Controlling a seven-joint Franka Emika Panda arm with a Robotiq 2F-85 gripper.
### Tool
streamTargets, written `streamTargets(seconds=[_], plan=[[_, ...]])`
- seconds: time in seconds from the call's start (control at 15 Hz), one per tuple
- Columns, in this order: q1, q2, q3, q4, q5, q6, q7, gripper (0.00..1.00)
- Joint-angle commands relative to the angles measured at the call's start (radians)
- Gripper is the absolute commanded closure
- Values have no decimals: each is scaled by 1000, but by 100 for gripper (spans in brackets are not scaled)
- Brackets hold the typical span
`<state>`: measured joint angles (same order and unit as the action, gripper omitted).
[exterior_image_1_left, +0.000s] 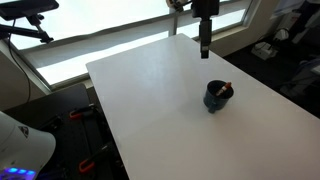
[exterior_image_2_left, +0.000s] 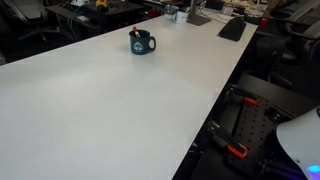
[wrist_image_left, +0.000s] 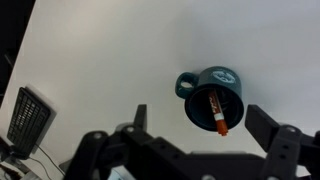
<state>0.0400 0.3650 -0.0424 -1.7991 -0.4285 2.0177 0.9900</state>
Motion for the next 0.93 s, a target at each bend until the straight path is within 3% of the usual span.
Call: streamTargets(seconds=[0.0, 0.53, 0.87], plan=[[18, 105, -45, 137, 12, -49, 1, 0], [-27, 292, -56, 363, 163, -199, -284, 0], [-28, 380, -91, 471, 175, -198, -338, 0]])
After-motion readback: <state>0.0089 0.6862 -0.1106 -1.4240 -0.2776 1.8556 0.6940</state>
